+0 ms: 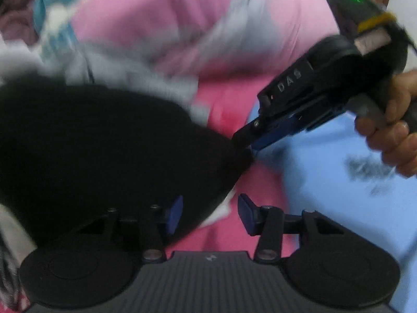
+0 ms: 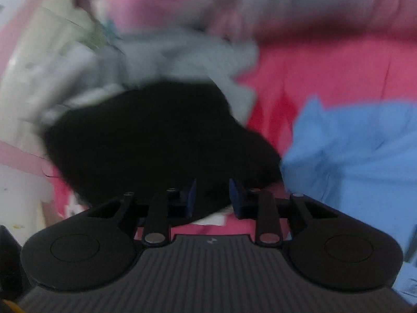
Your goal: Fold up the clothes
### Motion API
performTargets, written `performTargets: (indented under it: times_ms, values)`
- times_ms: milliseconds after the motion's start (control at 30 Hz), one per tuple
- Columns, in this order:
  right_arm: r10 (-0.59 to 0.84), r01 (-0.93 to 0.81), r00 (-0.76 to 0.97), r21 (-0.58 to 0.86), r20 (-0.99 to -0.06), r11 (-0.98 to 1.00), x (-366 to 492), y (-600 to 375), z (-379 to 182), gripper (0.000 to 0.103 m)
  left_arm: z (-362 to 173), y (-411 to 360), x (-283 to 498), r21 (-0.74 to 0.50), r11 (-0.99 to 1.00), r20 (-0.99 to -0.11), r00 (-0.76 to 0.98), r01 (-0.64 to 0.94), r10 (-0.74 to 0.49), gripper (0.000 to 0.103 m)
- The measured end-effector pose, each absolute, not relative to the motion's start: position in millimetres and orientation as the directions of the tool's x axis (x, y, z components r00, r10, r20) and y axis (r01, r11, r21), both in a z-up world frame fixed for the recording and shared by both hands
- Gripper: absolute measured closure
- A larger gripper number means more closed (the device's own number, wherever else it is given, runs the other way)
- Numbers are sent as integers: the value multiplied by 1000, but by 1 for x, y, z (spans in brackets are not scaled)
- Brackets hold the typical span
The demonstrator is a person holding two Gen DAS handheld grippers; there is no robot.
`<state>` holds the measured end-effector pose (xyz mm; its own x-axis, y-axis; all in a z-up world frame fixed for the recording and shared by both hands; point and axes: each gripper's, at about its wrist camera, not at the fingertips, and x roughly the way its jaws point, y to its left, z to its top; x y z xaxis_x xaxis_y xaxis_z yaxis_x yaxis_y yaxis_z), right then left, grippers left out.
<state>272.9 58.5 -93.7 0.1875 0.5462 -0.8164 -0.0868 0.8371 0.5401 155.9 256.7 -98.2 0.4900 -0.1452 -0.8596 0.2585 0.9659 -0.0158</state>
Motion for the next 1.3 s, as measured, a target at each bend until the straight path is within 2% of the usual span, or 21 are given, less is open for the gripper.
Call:
performTargets:
  times_ms: [67, 133, 167, 367, 633, 700, 767, 800, 833, 867, 900, 933, 1033, 1133, 1300]
  values:
    - [569, -39, 126, 569, -813, 822, 280, 65, -130, 77, -122, 256, 156, 70, 965, -861, 503, 254, -70, 70]
    - [589, -47, 115, 588, -800, 808, 284, 77, -147, 76, -128, 258, 156, 106, 961, -843, 536, 255, -49, 70]
    - [595, -88, 120, 588, -795, 804, 288, 84, -148, 76, -129, 260, 157, 126, 960, -832, 554, 252, -36, 75]
    - [642, -184, 180, 616, -745, 766, 316, 115, -147, 76, -131, 278, 175, 186, 953, -790, 613, 239, 0, 85]
    - [638, -250, 279, 587, -718, 770, 375, 169, -147, 79, -139, 281, 218, 330, 913, -726, 683, 239, 83, 89]
    - [644, -248, 285, 594, -710, 765, 374, 167, -146, 79, -142, 272, 209, 356, 897, -724, 685, 264, 85, 84]
    - [639, -238, 287, 593, -713, 769, 365, 159, -140, 79, -140, 265, 194, 335, 889, -743, 668, 313, 45, 56]
    - [635, -231, 288, 591, -717, 773, 359, 153, -136, 76, -138, 263, 187, 308, 888, -759, 651, 342, 12, 50]
    - [631, -227, 288, 589, -720, 775, 353, 146, -132, 68, -135, 259, 178, 288, 884, -768, 640, 368, -17, 42]
    - [629, -226, 287, 587, -723, 778, 346, 136, -126, 62, -133, 257, 170, 283, 878, -770, 637, 386, -32, 38]
    - [626, -227, 290, 583, -724, 780, 338, 126, -119, 53, -131, 254, 161, 286, 871, -770, 637, 399, -39, 36]
    - [622, -232, 300, 577, -723, 783, 329, 113, -112, 50, -129, 252, 156, 288, 869, -771, 636, 403, -39, 35]
    - [591, -202, 362, 558, -721, 805, 299, 62, -88, 49, -120, 247, 153, 259, 888, -786, 617, 379, -35, 35]
    - [538, -133, 456, 543, -709, 829, 270, -8, -64, 49, -113, 248, 145, 145, 938, -809, 584, 315, -71, 35]
    - [477, -116, 475, 485, -739, 867, 247, -61, -58, 50, -109, 227, 165, -113, 955, -811, 530, 274, -248, 37]
